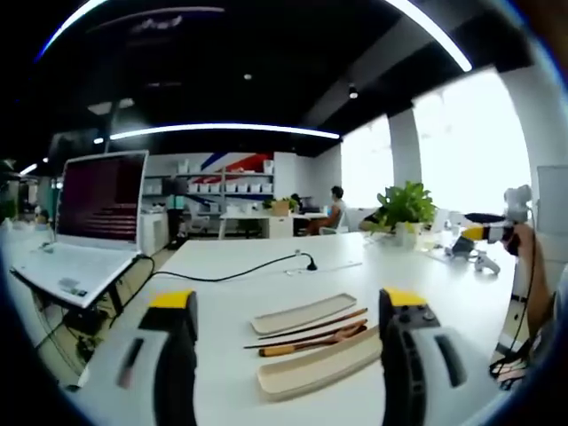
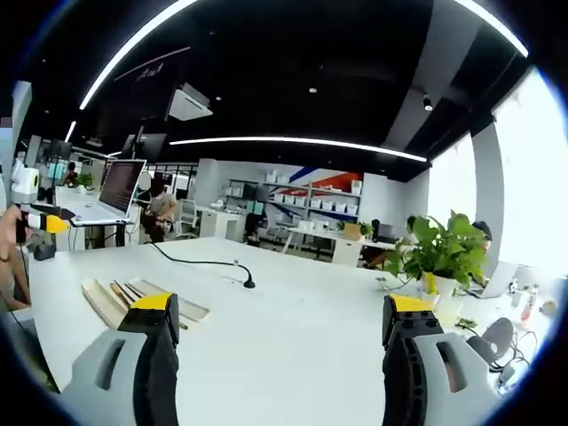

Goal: Arrange the utensils inside the cutlery case until each visible utensil rests in its matching compartment.

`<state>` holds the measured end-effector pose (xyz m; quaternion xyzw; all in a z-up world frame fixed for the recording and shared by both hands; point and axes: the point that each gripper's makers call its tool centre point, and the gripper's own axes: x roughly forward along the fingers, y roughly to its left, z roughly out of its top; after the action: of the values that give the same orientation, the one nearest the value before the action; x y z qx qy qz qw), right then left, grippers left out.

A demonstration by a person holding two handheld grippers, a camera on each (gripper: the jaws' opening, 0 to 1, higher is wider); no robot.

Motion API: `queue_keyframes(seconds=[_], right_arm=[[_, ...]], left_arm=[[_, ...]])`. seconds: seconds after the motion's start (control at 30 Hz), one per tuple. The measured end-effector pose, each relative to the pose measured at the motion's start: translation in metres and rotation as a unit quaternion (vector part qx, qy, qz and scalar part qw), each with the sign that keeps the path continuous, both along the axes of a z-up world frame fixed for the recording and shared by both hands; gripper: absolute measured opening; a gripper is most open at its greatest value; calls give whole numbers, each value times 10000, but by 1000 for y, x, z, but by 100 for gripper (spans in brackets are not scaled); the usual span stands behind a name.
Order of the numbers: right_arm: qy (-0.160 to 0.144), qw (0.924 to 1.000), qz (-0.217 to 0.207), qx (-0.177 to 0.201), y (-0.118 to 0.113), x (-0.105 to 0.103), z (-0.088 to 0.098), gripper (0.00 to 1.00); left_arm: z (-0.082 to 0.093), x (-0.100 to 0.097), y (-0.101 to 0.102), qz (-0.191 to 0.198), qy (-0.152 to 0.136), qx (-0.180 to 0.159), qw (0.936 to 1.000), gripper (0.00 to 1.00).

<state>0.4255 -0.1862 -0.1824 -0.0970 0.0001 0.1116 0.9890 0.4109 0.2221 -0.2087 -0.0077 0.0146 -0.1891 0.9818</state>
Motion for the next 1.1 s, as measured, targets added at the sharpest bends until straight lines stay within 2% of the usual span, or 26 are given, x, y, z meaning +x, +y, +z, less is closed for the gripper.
queue_keyframes(seconds=[0.23,0.47,0.53,0.87,1.1], right_arm=[[64,9990,270,-346,20,8,-2,99],[278,9961,663,-508,42,11,-5,99],[252,9963,700,-442,45,11,-2,99],[202,9944,815,-648,59,18,6,99],[384,9902,1050,-838,74,25,-2,99]], left_arm=[[-3,1,0,-65,138,-105,9998,85],[-8,2,-2,-104,224,-16,9997,82],[-10,2,-4,-134,250,12,9996,82],[-23,6,-3,-123,572,21,9983,83],[-31,11,-3,-126,695,48,9975,82]])
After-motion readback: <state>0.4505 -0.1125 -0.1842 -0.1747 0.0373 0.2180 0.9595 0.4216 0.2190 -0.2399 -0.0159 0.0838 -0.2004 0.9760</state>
